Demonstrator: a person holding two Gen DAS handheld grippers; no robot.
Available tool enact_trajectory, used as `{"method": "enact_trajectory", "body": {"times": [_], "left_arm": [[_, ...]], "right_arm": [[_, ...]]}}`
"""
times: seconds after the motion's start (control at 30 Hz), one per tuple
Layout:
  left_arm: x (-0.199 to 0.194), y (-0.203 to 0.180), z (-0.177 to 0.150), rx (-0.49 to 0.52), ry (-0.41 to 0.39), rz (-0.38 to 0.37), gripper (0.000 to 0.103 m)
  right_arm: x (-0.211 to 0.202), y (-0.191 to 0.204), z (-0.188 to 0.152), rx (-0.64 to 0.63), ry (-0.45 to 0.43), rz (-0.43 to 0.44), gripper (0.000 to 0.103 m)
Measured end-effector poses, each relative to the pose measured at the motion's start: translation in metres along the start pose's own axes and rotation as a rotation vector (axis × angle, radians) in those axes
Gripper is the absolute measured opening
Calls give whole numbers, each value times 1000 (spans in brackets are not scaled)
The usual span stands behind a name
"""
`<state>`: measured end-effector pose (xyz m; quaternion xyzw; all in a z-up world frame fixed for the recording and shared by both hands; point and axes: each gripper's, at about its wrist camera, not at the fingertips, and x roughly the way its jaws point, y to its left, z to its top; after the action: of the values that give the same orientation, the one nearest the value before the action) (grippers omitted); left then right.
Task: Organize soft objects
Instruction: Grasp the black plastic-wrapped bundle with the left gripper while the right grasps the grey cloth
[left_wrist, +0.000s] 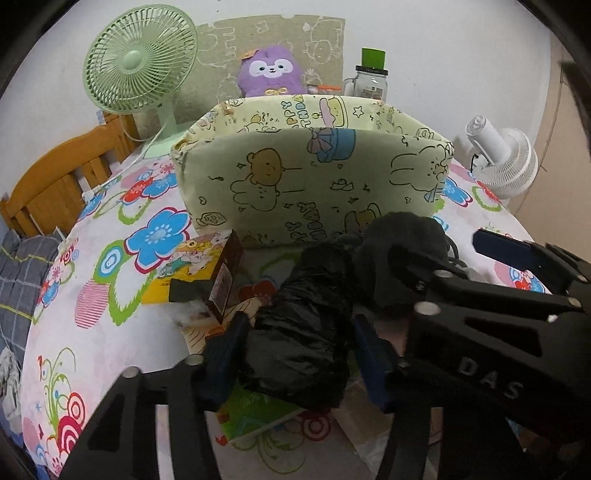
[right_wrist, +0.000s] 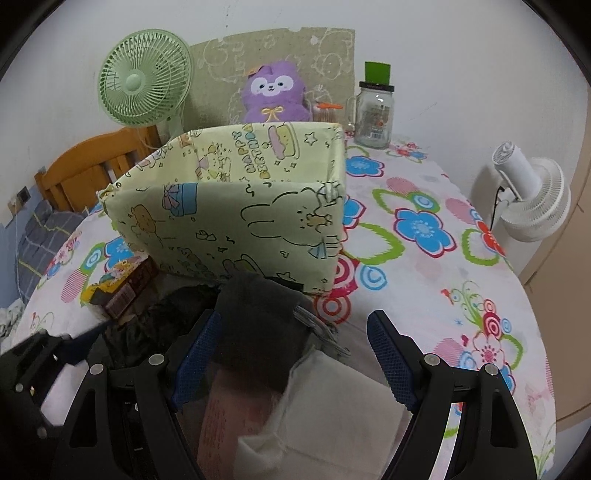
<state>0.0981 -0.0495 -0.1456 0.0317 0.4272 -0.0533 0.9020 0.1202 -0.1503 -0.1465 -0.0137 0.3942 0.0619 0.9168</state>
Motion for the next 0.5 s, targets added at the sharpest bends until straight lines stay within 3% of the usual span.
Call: {"method": "enact_trajectory", "body": {"times": [0.07,0.13,0.2,0.5], "left_arm": [[0,0,0,0,-1,-11,47],[0,1,1,-2,-1,-20,42],[0,0,1,2,0,-24,40],[-3,0,1,6,3,-43,33]], "right_arm": [[5,2,2,-2,12,11,83],[9,3,2,-4,23,27,66],[13,6,2,-12,43,45,57],[14,15,1,-51,52,26,32]]}}
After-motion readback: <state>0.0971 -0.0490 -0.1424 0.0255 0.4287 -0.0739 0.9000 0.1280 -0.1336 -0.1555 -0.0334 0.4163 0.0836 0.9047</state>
